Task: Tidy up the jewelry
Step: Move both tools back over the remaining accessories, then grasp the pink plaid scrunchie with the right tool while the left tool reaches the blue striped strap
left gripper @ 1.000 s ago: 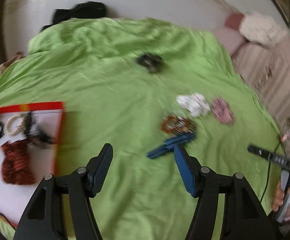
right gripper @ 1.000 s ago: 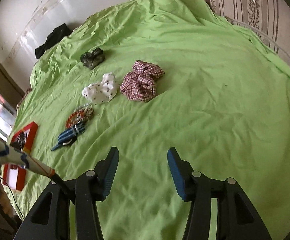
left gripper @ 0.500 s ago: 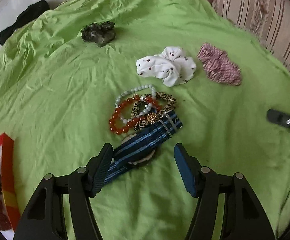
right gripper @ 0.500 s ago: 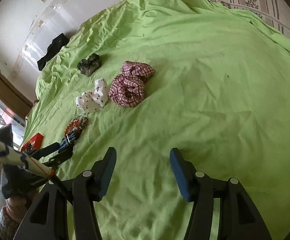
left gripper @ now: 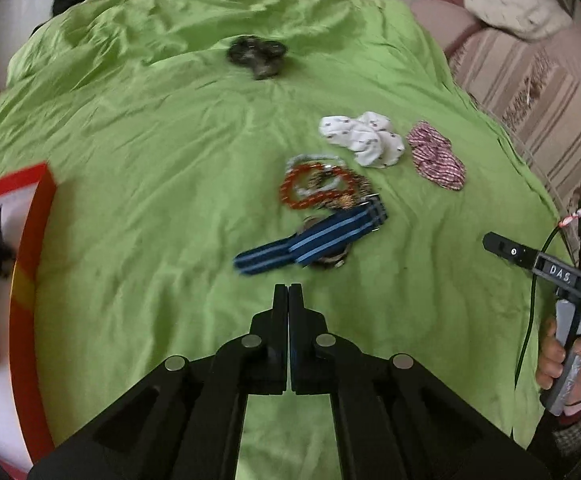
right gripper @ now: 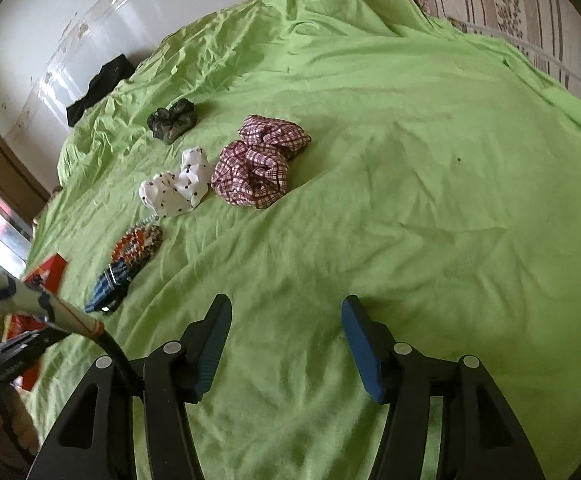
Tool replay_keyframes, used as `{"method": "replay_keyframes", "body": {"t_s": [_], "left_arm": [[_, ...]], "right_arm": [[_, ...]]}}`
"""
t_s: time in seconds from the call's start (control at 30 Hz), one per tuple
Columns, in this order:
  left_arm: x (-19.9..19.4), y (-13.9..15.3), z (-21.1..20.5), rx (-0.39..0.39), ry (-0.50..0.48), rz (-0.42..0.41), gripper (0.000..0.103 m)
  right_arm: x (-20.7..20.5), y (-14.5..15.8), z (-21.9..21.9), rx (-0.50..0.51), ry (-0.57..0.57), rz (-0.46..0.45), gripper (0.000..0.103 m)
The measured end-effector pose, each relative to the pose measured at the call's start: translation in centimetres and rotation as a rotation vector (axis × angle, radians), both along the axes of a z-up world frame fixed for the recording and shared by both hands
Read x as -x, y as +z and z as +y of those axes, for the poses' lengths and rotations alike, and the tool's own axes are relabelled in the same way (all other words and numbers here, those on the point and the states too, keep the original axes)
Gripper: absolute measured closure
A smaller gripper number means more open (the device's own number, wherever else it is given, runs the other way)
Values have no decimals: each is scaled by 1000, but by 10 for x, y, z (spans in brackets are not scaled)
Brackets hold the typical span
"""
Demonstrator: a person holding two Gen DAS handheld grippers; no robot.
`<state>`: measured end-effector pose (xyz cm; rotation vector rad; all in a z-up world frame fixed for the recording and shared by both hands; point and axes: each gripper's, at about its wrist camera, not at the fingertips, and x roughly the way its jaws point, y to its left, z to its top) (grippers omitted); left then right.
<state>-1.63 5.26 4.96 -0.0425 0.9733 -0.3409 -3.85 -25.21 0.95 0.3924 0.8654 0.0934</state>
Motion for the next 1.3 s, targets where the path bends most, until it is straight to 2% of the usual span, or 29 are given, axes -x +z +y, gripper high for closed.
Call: {"method": "replay_keyframes", "body": {"t_s": [0.13, 0.2, 0.37, 0.6, 0.67, 0.7, 0.77, 0.93, 0.97, 1.0, 1.03, 1.07, 1.2, 1.3], "left_arm": [[-3, -5, 10, 37, -1, 11, 103], [-6, -4, 8, 51, -21, 6, 98], [-16, 4, -15, 95, -91, -28, 60], [-37, -1, -65, -38, -227, -73, 57], [-42, -2, -71, -55, -248, -68, 58], [-44, -2, -71, -46, -259, -59, 62], [-49, 0, -68, -27, -247, -38, 101], [-48, 2, -52, 43, -199, -2, 103], [-46, 3, -48, 55, -191, -2, 103], [-43, 6, -42, 66, -176, -4, 103], [-41, 9, -38, 79, -167, -8, 103], [-37, 14, -33, 98, -156, -13, 103], [-24, 34, -12, 158, -123, -49, 103], [-20, 37, -15, 110, -136, -64, 101]], "right_arm": [[1, -1, 9, 59, 5, -7, 38], [1, -2, 12, 74, 6, -9, 36], [0, -4, 17, 103, 11, -11, 31], [-3, 0, 14, 71, 14, -6, 29], [-9, 7, 9, 45, 15, -4, 29], [-15, 10, 6, 36, 8, -4, 29], [-27, 16, 4, 34, 2, -11, 28], [-74, 23, 13, 64, 19, -13, 28], [-82, 22, 14, 61, 22, -3, 35], [-88, 21, 16, 58, 27, 7, 45], [-94, 19, 19, 58, 35, 30, 80], [-96, 18, 20, 51, 43, 48, 94], [-81, 27, 20, 66, 35, 23, 94], [-62, 30, 18, 51, 38, 23, 94]]}}
